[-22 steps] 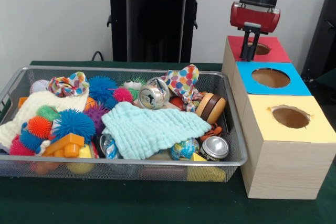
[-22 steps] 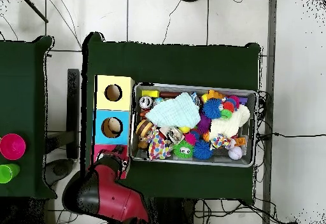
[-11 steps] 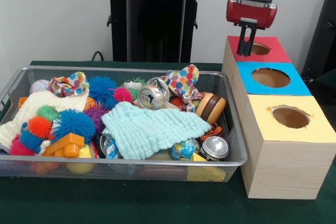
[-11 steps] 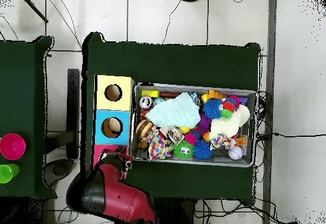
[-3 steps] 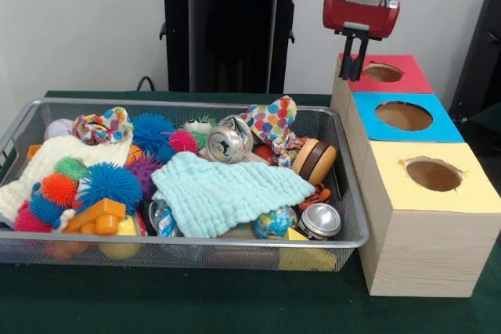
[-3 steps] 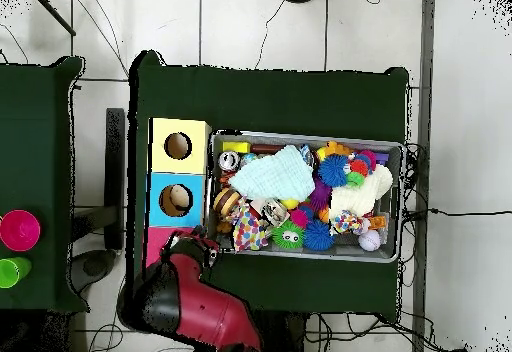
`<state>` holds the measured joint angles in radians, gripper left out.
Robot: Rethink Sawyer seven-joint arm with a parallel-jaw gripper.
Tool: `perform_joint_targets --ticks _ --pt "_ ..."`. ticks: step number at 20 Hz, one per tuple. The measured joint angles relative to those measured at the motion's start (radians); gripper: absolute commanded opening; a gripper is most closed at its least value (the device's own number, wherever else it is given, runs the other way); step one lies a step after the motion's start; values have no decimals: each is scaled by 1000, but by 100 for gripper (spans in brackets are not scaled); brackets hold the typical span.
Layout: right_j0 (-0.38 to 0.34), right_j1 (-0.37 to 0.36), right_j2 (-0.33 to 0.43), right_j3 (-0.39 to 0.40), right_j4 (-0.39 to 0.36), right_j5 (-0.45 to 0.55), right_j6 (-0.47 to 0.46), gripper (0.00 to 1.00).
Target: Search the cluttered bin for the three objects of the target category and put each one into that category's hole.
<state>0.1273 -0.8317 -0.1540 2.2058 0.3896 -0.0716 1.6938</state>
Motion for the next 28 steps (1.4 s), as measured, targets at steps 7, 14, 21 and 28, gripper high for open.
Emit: perform_joint_targets --ticks 7,14,21,28 --pt "-92 -9 34 0 -71 0 0 0" --pt "-150 -12 52 0 -132 0 0 0" --pt "-261 -15 87 0 -205 1 0 0" --pt "-486 -15 158 -12 -339 50 0 0"
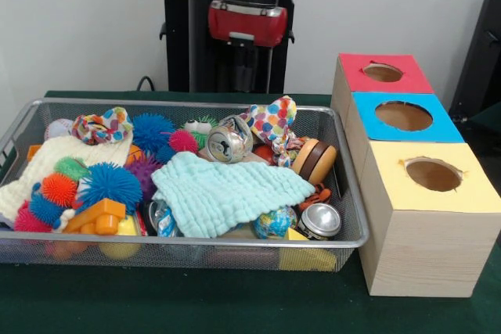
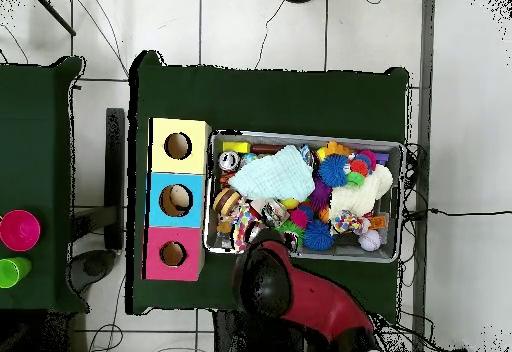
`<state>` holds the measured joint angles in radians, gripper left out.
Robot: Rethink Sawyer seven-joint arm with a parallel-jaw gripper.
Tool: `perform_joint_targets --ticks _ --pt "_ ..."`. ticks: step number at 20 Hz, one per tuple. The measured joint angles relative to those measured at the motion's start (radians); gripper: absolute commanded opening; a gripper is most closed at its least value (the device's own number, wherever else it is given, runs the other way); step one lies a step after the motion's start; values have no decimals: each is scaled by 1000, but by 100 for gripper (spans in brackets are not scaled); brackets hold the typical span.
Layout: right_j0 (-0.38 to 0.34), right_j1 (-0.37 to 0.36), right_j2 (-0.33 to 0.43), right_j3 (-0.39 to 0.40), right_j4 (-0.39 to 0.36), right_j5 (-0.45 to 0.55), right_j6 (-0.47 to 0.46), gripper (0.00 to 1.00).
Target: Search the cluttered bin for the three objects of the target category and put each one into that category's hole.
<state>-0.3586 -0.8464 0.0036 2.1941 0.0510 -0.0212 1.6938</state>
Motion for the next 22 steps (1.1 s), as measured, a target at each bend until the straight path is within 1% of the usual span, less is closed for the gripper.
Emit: perform_joint_targets --ticks 4,7,13,15,18,20,22 --pt "-99 0 28 -9 -75 37 0 0" --pt "-144 0 48 -9 -123 40 0 0" --pt "-211 8 78 -22 -201 40 0 0" --pt "-234 16 90 -38 -228 41 0 0" --pt "-289 52 120 -92 -279 54 0 0" --pt "-304 63 128 -109 -291 60 0 0" --pt "-332 87 145 -145 -312 78 0 0"
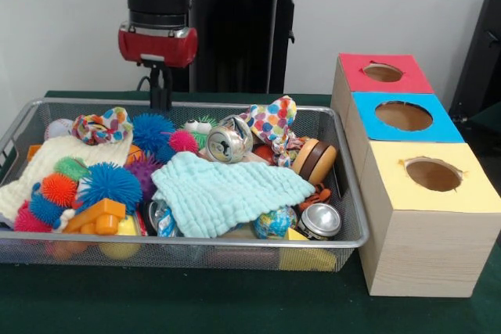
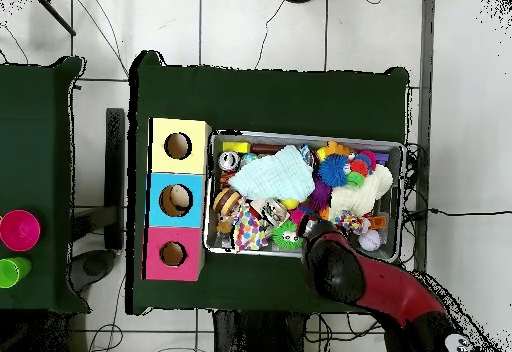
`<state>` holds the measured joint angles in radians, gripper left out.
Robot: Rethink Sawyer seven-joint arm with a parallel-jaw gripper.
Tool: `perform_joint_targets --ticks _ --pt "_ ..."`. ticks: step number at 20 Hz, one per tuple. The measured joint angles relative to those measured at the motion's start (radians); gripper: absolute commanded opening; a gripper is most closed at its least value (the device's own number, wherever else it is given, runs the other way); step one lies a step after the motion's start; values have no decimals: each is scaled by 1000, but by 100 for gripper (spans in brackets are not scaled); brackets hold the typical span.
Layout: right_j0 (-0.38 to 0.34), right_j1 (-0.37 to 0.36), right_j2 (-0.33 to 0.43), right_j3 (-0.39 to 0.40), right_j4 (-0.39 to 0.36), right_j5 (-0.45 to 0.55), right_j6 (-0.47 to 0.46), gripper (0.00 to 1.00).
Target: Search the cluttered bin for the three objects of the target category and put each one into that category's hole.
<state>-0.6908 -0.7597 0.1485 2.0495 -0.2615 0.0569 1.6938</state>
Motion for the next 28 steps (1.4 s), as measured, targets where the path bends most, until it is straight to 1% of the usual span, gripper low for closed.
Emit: perform_joint_targets --ticks 7,8,13,14,18,22,24,25,26,28 --pt "-71 45 49 -73 -45 82 0 0" --pt "-96 59 68 -101 -63 118 0 0" --pt "-140 87 108 -155 -99 184 0 0" --pt "-157 97 126 -174 -111 202 0 0" --pt "-186 112 162 -214 -135 230 0 0" --pt "-182 121 166 -258 -155 250 0 0" --pt "-174 139 166 -296 -166 265 0 0" --pt "-167 159 166 -331 -175 276 0 0" --pt "-165 165 166 -340 -177 279 0 0" --pt "-156 198 166 -388 -185 287 0 0"
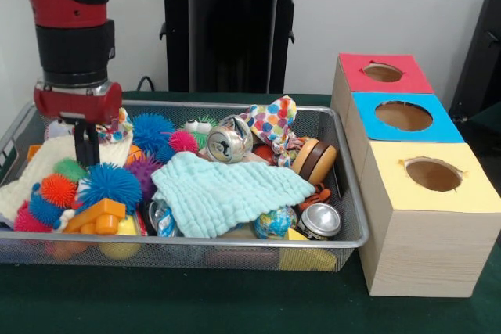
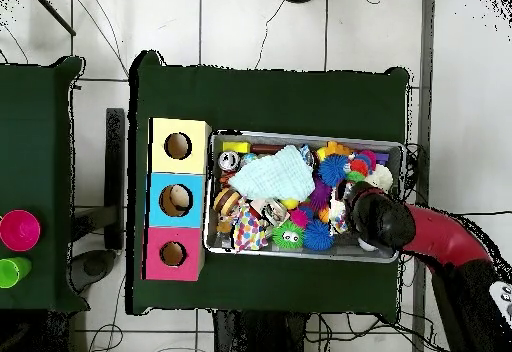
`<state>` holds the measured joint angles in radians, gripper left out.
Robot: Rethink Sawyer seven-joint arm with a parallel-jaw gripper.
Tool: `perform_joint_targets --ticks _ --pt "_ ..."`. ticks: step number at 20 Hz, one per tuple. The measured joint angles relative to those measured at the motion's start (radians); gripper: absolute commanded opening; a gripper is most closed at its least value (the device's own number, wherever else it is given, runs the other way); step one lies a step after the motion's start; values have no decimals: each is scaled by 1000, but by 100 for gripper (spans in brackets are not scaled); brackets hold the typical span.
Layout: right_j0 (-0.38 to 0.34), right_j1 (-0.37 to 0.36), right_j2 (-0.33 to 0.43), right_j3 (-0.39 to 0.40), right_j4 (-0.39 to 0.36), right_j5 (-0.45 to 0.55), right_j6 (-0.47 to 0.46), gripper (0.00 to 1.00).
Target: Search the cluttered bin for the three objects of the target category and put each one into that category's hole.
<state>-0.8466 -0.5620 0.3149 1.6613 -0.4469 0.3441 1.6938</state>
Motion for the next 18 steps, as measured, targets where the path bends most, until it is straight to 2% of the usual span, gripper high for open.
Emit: perform_joint_targets --ticks 1,3,9,18 --pt "6 36 0 -46 -3 5 0 0" --pt "8 51 0 -62 -3 7 0 0" --pt "9 161 0 -159 -10 11 0 0" --pt "16 180 -4 -174 -15 11 0 0"
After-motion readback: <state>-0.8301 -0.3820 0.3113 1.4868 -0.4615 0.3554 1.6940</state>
